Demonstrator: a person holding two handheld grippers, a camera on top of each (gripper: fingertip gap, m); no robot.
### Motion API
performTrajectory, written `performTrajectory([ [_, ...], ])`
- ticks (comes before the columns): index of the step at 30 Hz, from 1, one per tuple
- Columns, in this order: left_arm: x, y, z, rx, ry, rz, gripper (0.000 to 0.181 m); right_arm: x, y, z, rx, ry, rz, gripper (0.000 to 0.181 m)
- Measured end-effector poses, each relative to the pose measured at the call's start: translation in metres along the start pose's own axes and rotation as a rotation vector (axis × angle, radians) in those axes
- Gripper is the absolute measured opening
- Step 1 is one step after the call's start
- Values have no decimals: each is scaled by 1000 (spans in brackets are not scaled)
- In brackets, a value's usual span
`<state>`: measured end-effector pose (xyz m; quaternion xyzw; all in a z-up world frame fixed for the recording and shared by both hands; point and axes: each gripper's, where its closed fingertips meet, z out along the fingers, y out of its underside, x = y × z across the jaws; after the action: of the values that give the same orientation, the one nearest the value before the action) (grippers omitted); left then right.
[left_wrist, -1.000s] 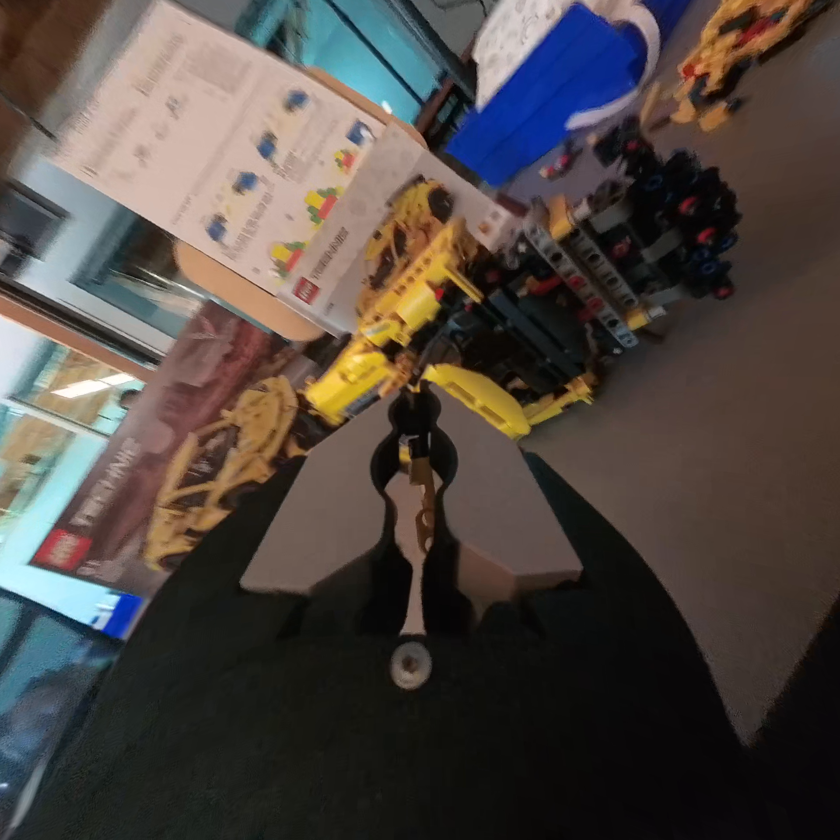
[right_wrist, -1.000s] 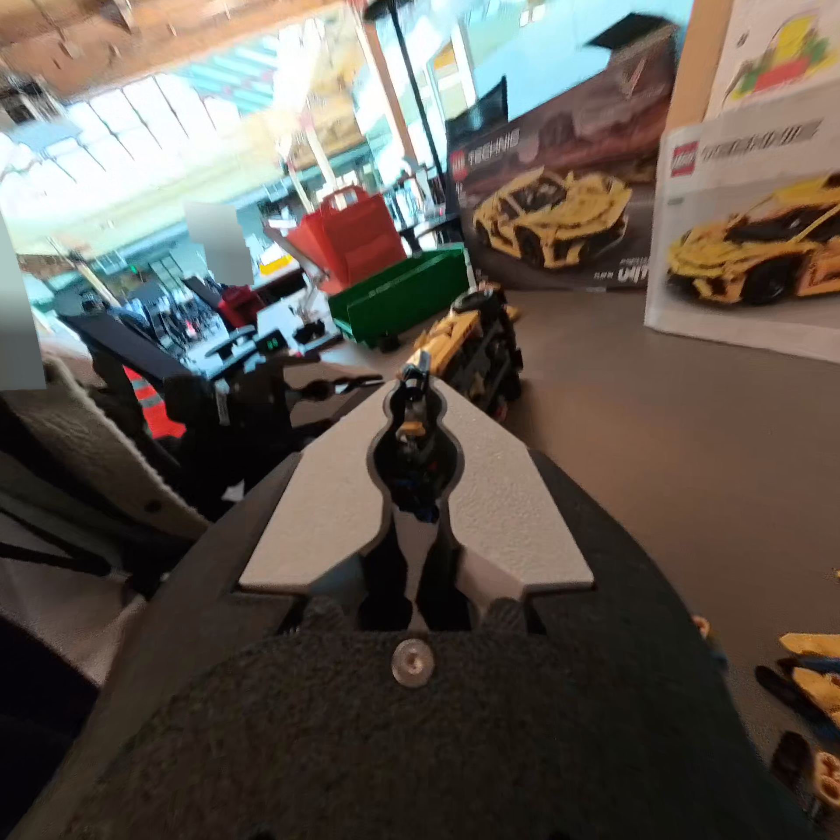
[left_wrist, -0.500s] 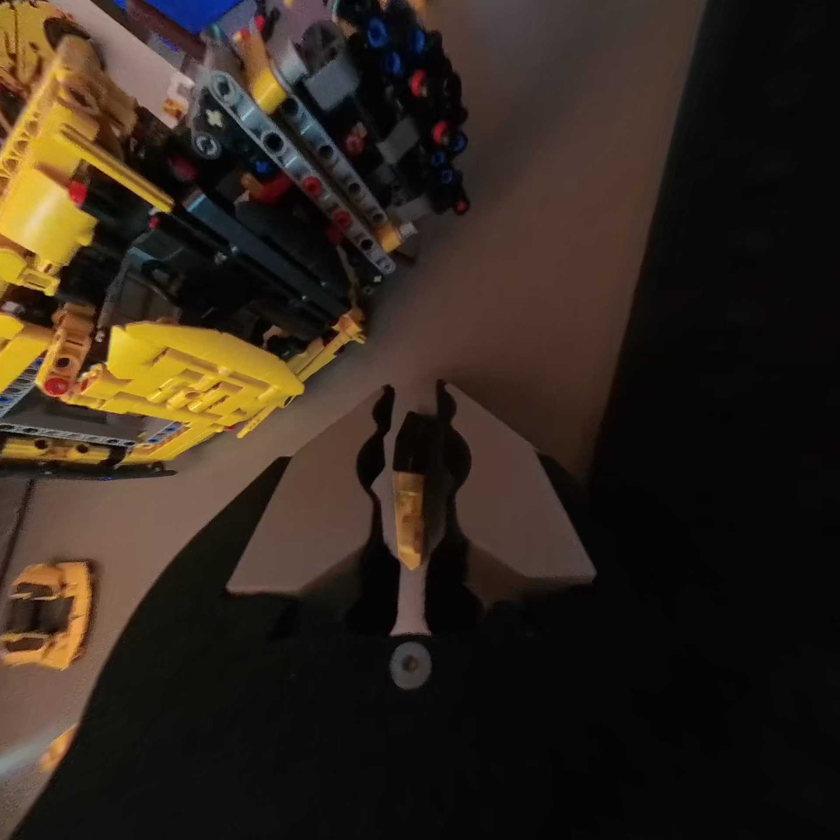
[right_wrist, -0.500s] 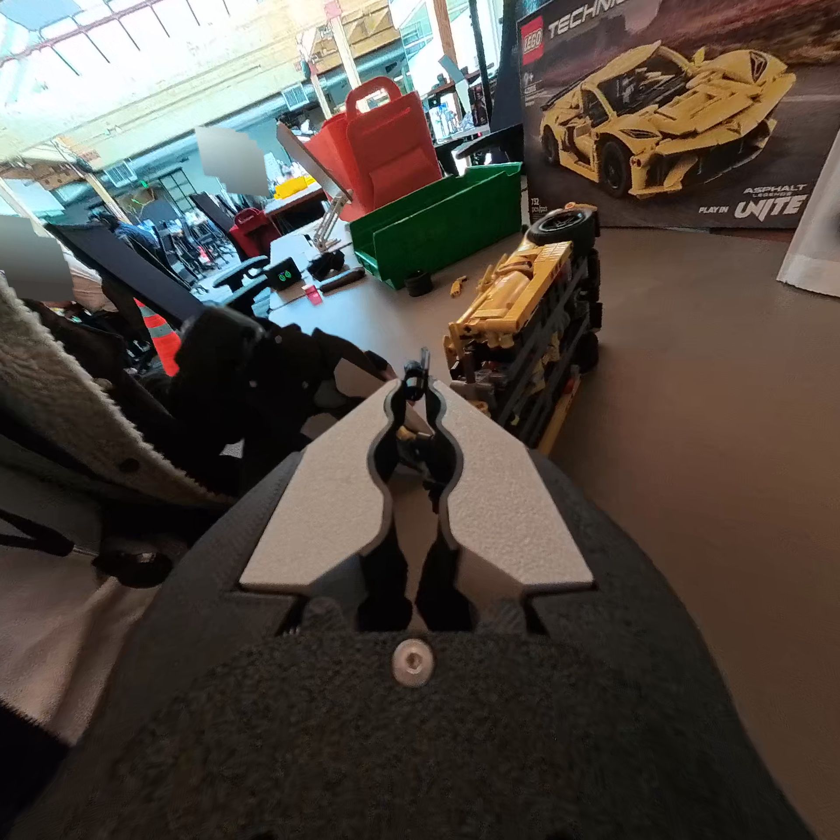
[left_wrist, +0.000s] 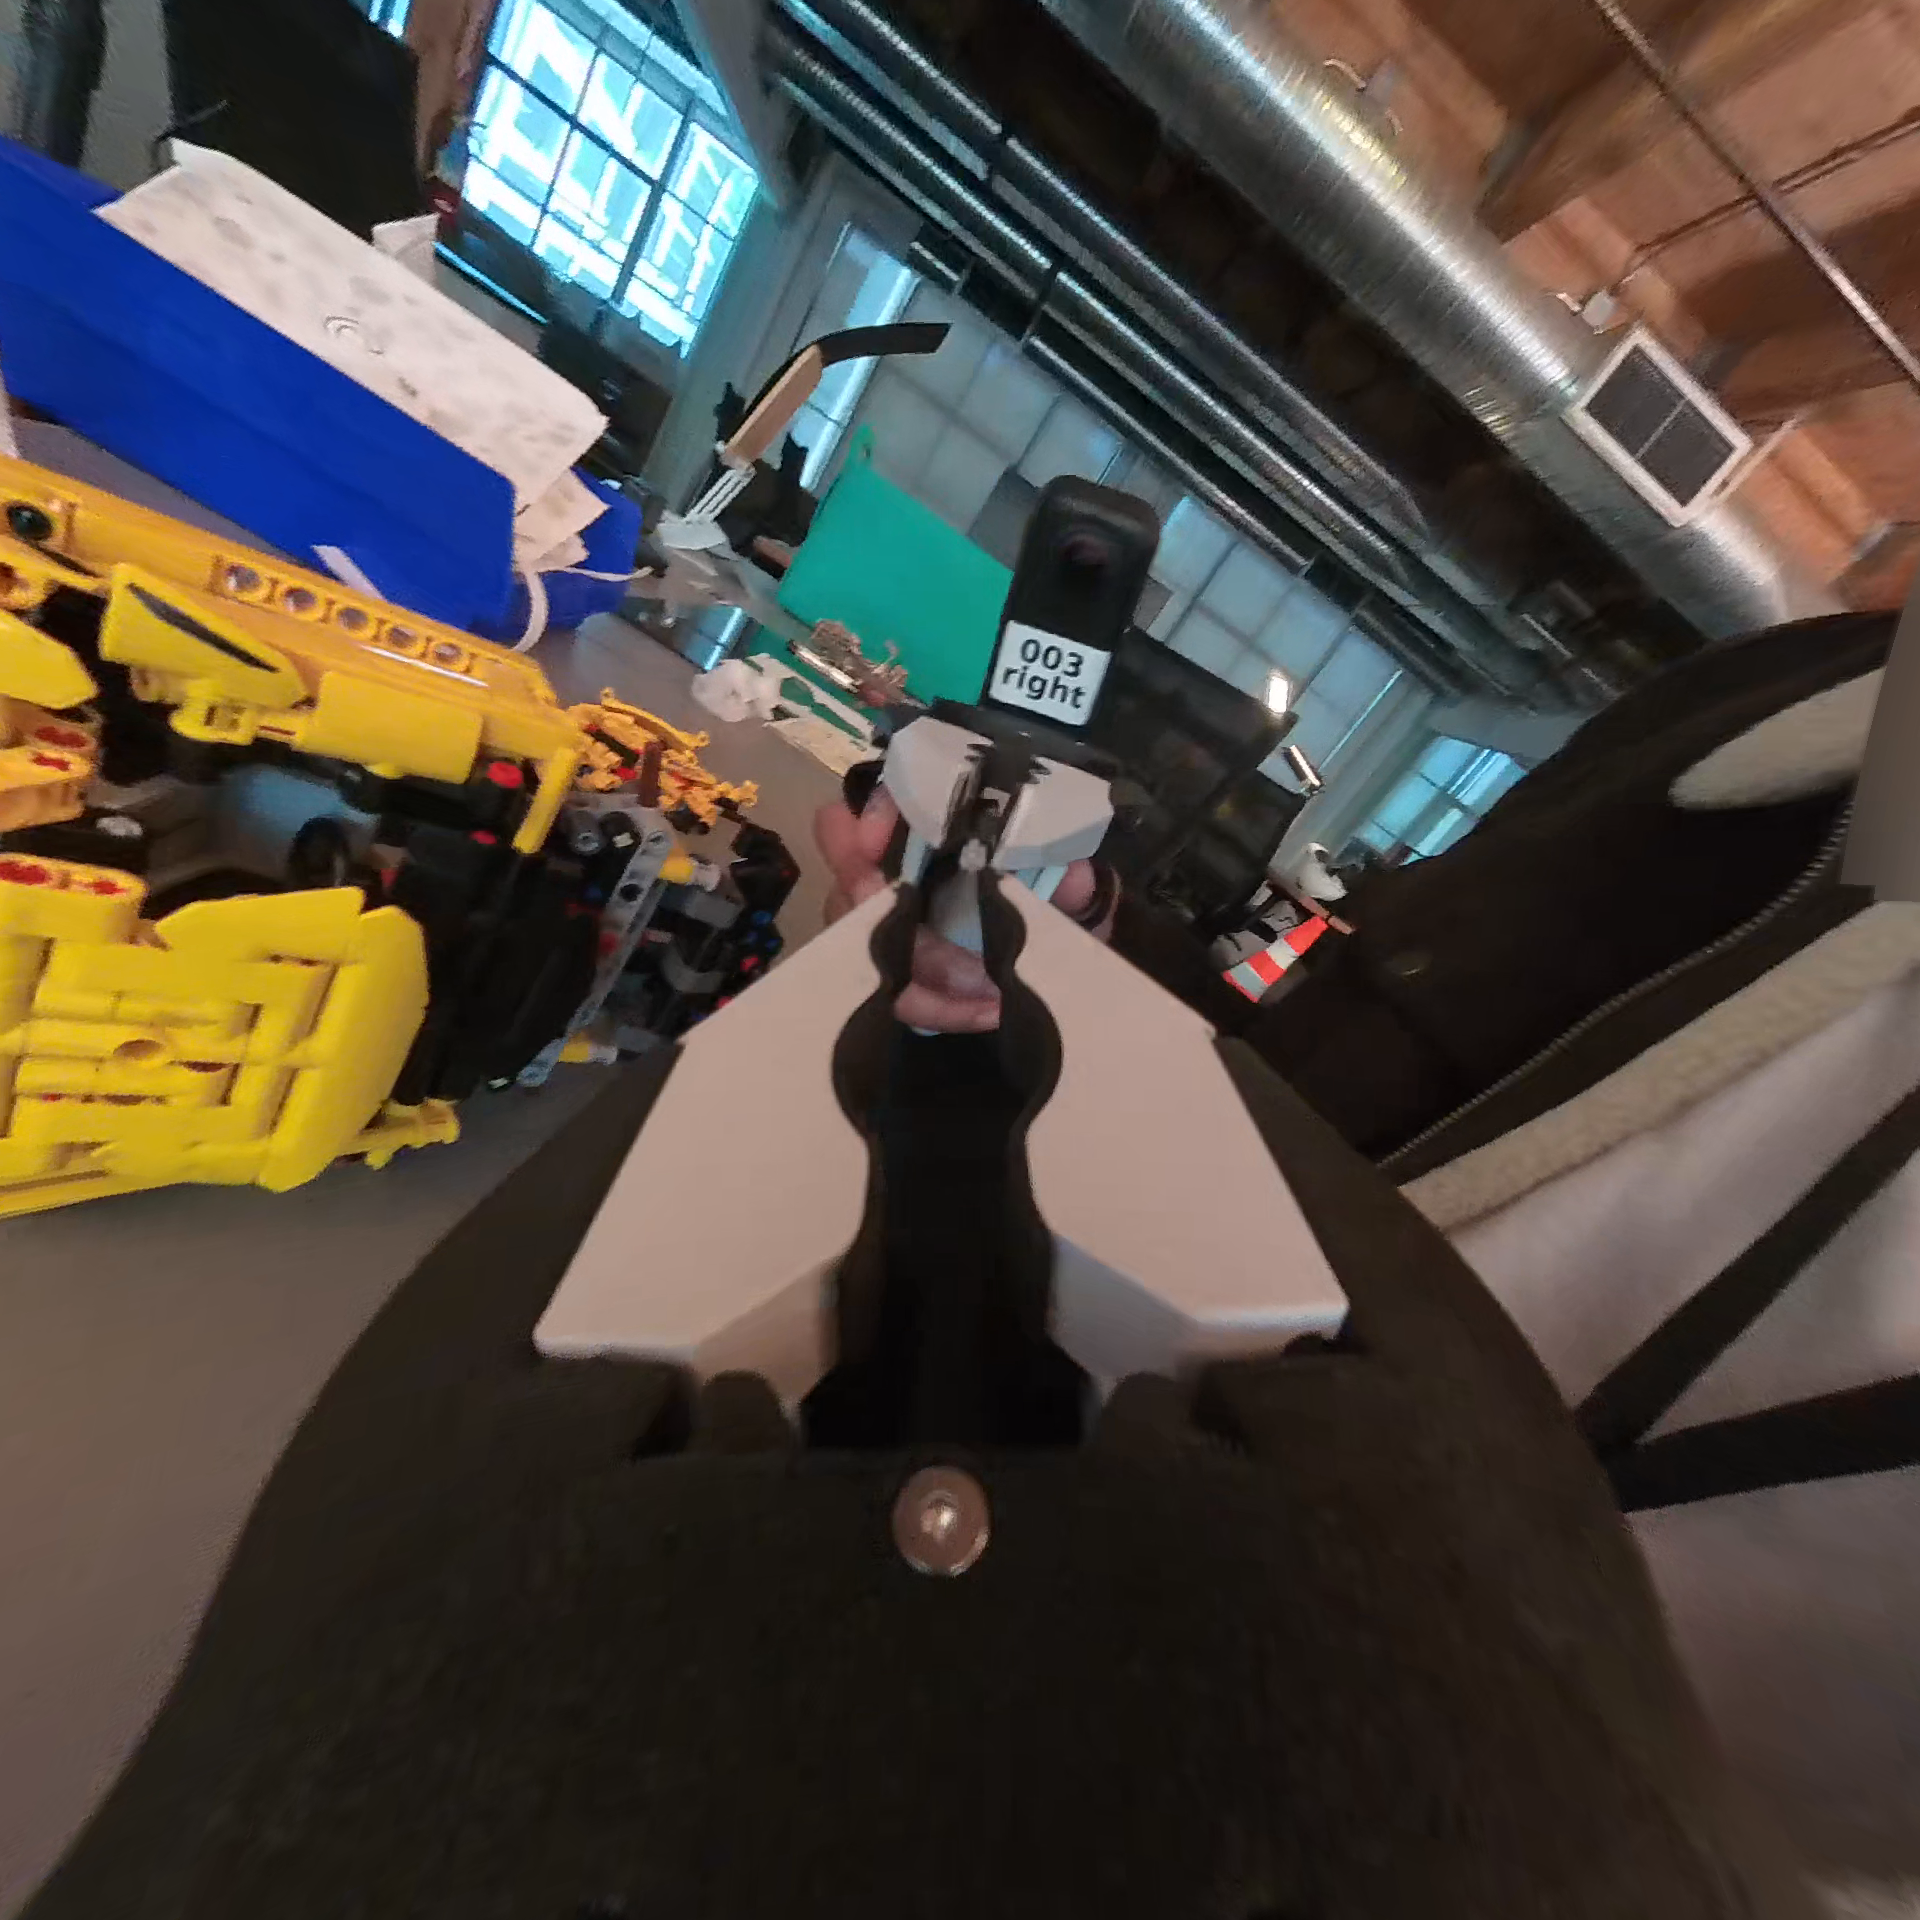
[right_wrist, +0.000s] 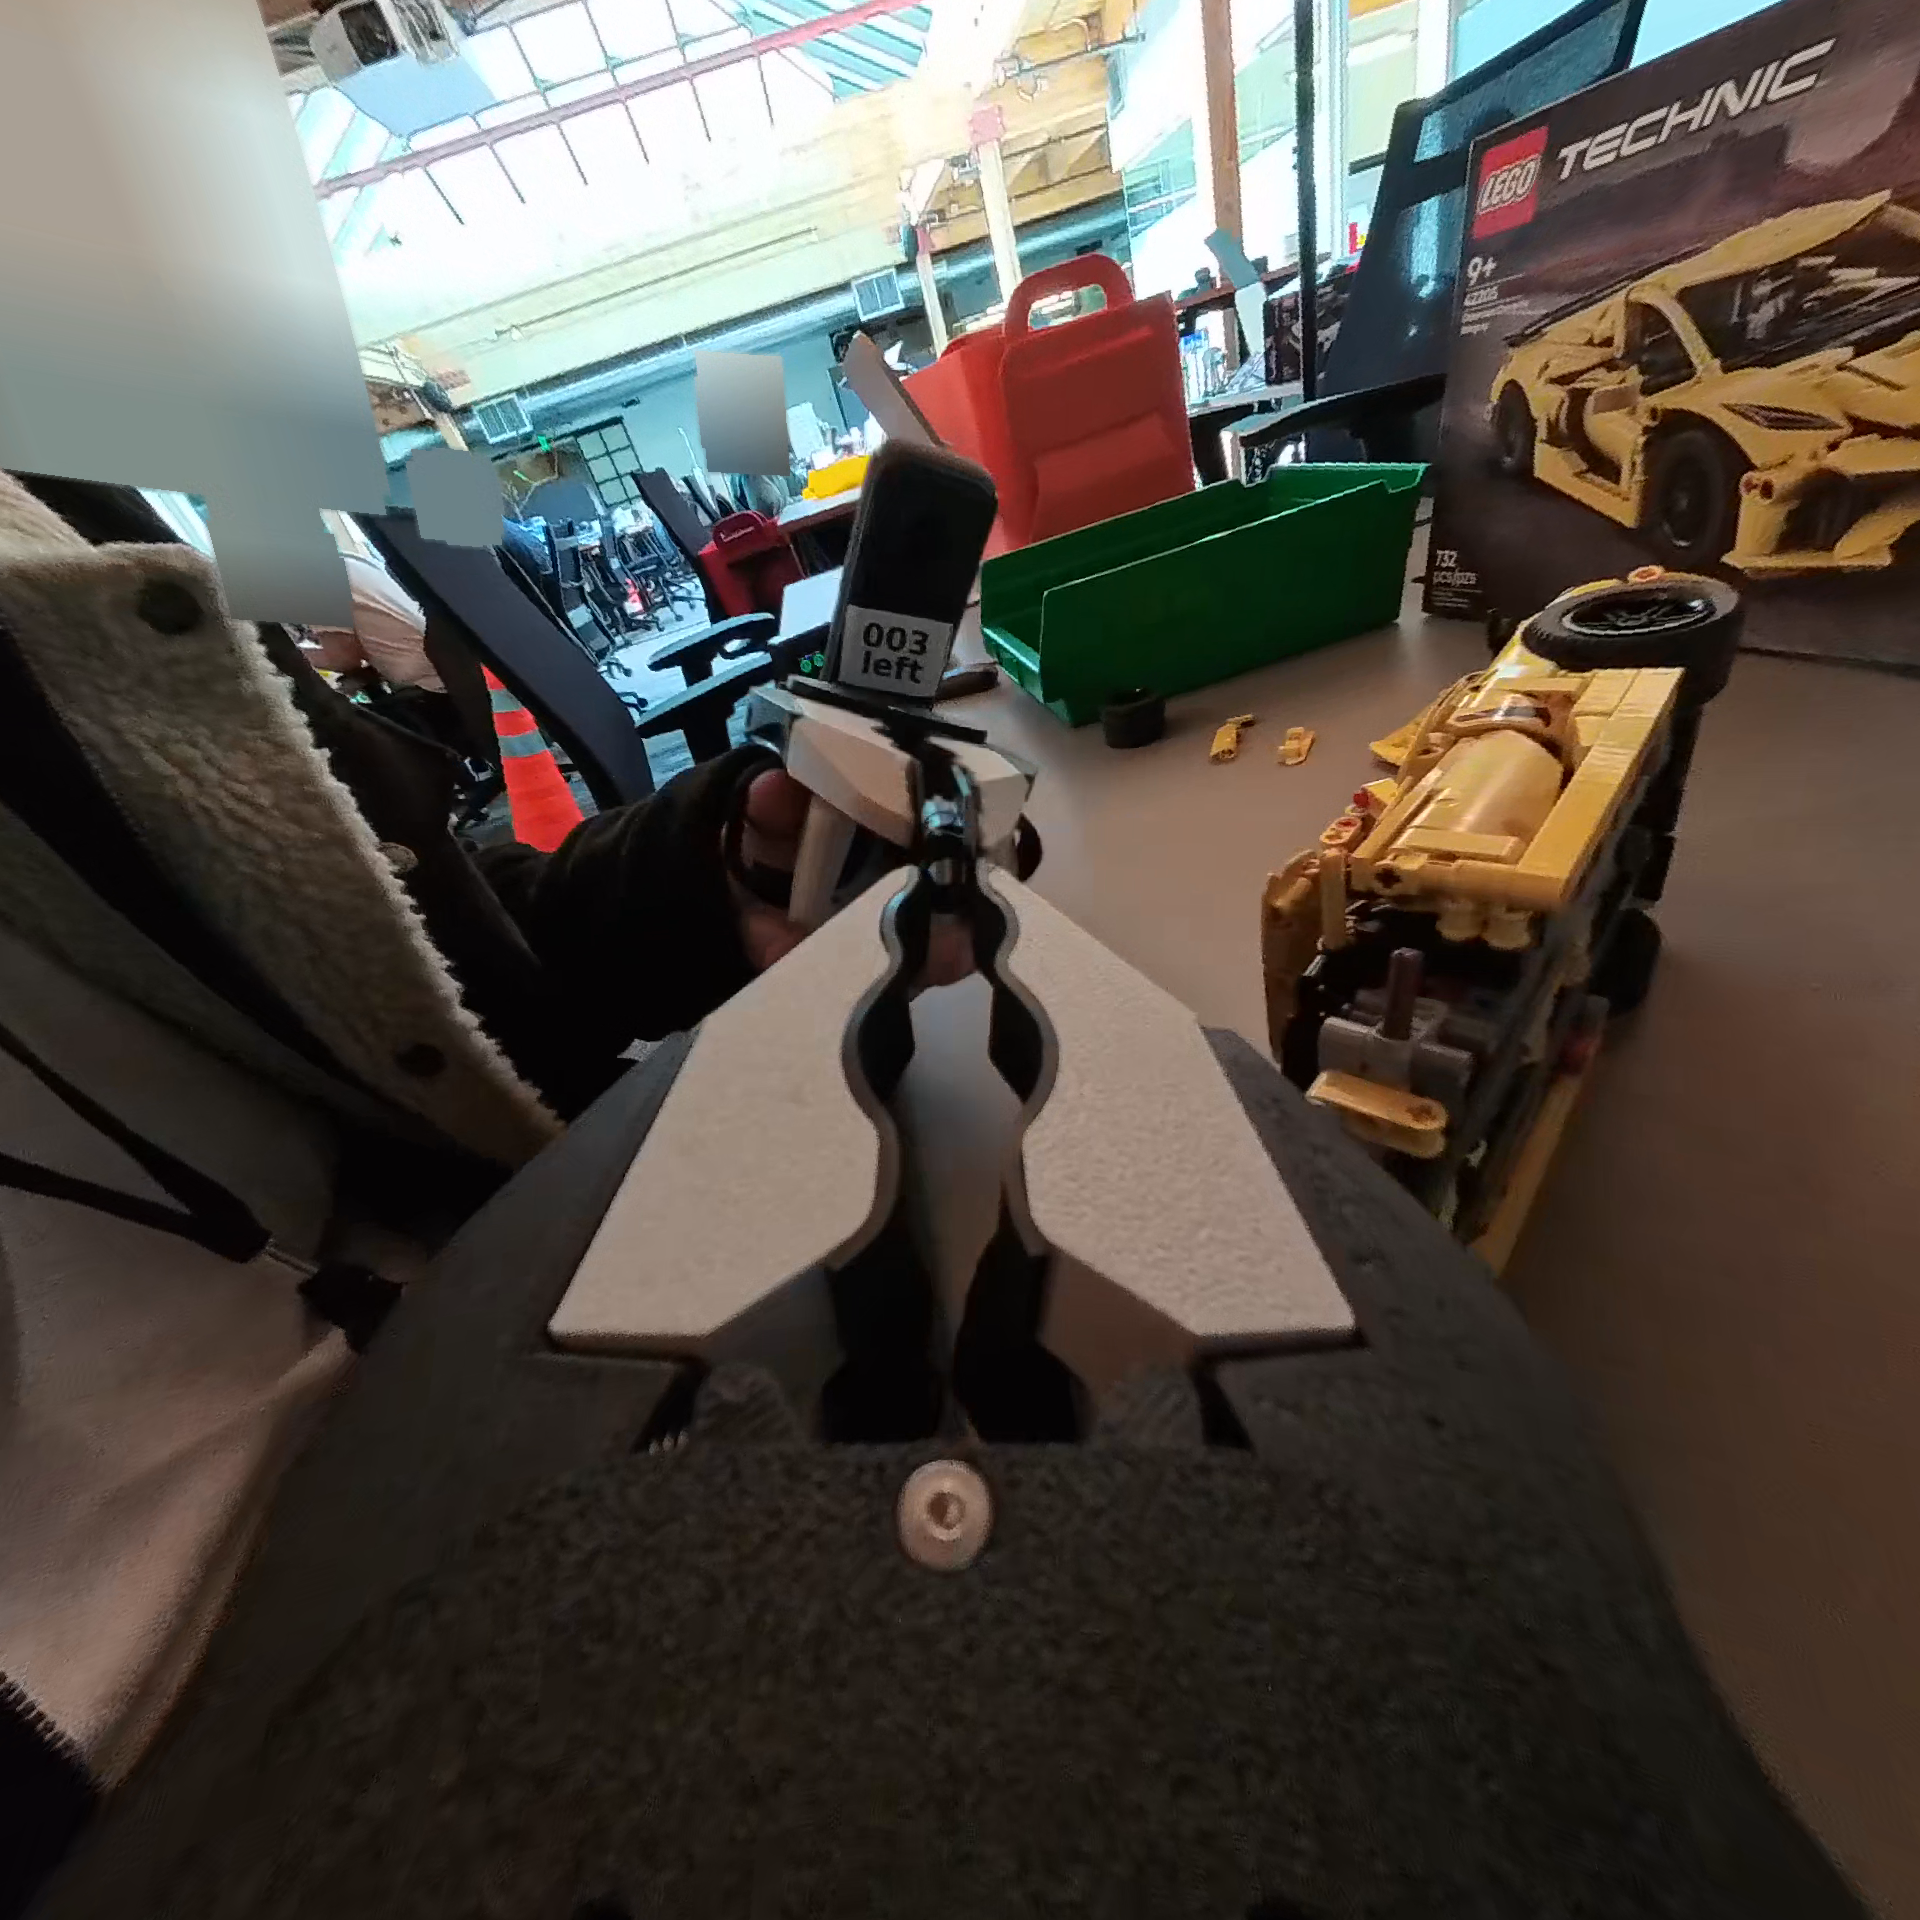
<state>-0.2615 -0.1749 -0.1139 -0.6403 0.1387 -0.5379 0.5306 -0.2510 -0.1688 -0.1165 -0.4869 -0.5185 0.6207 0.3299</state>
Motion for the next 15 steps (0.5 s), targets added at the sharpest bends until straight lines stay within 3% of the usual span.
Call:
performTrajectory([
  [15,9,4,2,-14,34,43,6,-8,8,5,-37,-49,33,6],
])
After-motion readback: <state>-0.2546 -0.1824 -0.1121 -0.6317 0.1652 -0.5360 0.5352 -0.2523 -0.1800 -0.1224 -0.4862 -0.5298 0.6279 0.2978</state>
